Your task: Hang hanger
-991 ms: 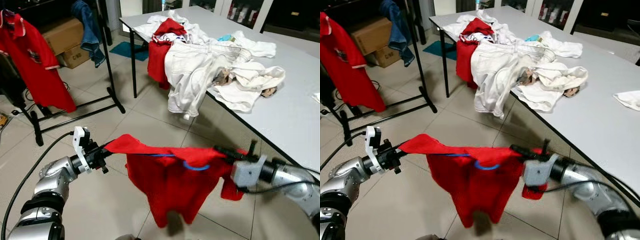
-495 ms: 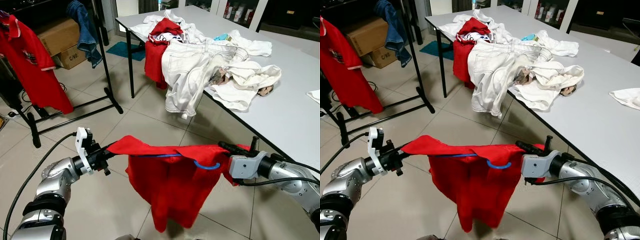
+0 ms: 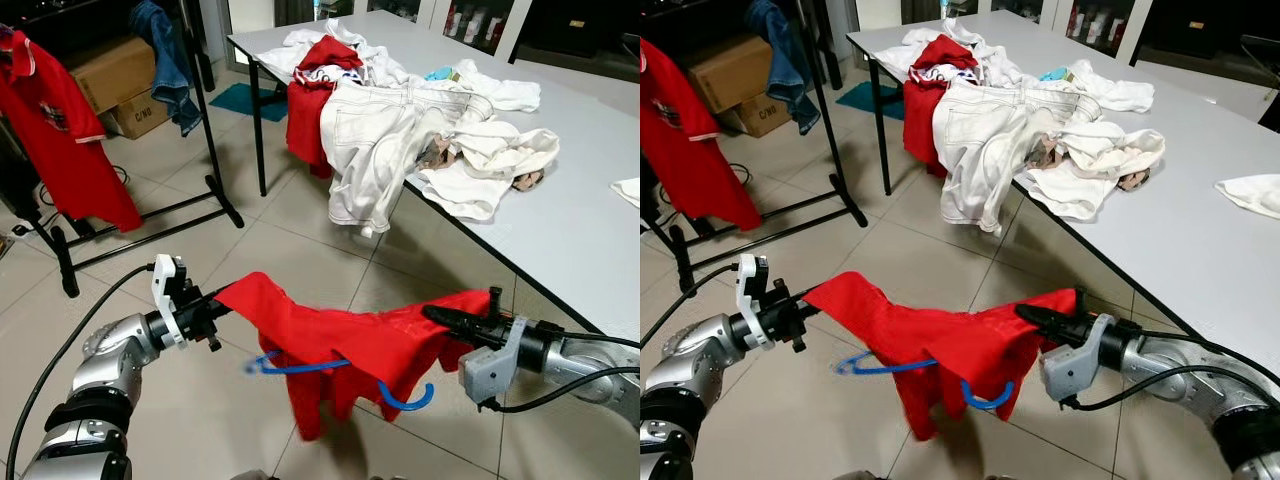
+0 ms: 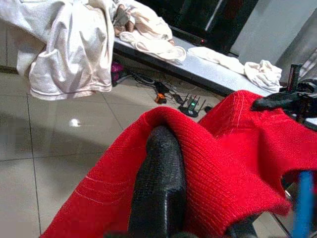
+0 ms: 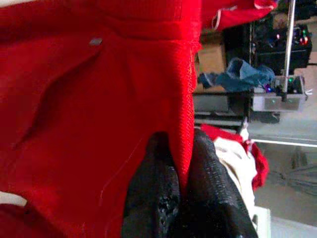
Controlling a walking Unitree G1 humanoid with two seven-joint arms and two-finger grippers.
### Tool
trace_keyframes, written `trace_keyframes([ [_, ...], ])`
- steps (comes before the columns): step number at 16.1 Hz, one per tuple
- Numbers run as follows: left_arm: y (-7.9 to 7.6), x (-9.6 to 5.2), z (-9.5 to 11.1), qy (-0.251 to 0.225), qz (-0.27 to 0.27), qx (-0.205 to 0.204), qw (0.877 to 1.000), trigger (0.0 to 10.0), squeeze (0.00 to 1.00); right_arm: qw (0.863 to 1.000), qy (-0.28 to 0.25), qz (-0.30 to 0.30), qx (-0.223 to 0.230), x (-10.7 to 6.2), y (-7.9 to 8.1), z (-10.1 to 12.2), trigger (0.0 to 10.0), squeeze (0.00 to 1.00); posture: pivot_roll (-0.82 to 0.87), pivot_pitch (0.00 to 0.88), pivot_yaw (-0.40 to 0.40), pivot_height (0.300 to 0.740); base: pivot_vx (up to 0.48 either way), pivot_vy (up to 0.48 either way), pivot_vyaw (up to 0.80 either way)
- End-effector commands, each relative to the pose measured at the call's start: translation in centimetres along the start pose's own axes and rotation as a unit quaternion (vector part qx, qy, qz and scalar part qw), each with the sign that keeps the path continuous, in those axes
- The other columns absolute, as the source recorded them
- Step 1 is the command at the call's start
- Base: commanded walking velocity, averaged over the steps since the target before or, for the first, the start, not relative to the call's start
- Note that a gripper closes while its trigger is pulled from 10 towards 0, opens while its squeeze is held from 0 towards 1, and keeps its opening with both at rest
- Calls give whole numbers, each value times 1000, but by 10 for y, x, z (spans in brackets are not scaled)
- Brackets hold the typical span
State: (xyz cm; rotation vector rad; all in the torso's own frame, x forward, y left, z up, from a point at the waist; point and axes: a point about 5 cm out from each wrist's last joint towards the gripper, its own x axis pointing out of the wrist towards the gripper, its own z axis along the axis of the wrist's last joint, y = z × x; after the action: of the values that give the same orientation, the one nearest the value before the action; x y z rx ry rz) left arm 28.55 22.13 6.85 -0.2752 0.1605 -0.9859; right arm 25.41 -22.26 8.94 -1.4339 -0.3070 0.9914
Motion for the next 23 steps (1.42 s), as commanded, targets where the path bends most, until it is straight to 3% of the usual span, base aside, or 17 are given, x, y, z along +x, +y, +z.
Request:
trace_keyframes([
  [1,-1,-1,2,6,-6,11,1000,0,0,998,40,-24,-35,-2,-14,-12,10000,0,-28,0,9,740,0,0,0],
  [3,-1,-1,1,6,-7,9,1000,0,0,995,79,-34,-55,-4,-19,-22,10000,0,-29,0,10,740,0,0,0],
  [8,-2,-2,-2,10,-8,5,1000,0,0,989,119,-82,-4,-6,-28,-34,10000,0,-31,0,11,740,0,0,0],
  [11,-4,0,-6,16,-12,3,1000,0,0,988,70,-108,89,1,-32,-23,10000,0,-31,0,11,740,0,0,0],
  [15,-6,1,-9,34,-21,11,999,0,0,990,-9,-77,116,5,-31,-4,10000,0,-34,0,9,740,0,0,0],
  [18,-7,3,-9,34,-24,13,999,0,0,992,5,-57,108,5,-32,-6,10000,0,-33,0,7,740,0,0,0],
  [20,-8,6,-10,33,-27,14,999,0,0,990,46,-43,122,11,-33,-13,10000,0,-33,0,7,740,0,0,0],
  [23,-11,11,-11,30,-35,13,999,0,0,993,87,-16,76,13,-33,-19,10000,0,-35,0,7,740,0,0,0],
])
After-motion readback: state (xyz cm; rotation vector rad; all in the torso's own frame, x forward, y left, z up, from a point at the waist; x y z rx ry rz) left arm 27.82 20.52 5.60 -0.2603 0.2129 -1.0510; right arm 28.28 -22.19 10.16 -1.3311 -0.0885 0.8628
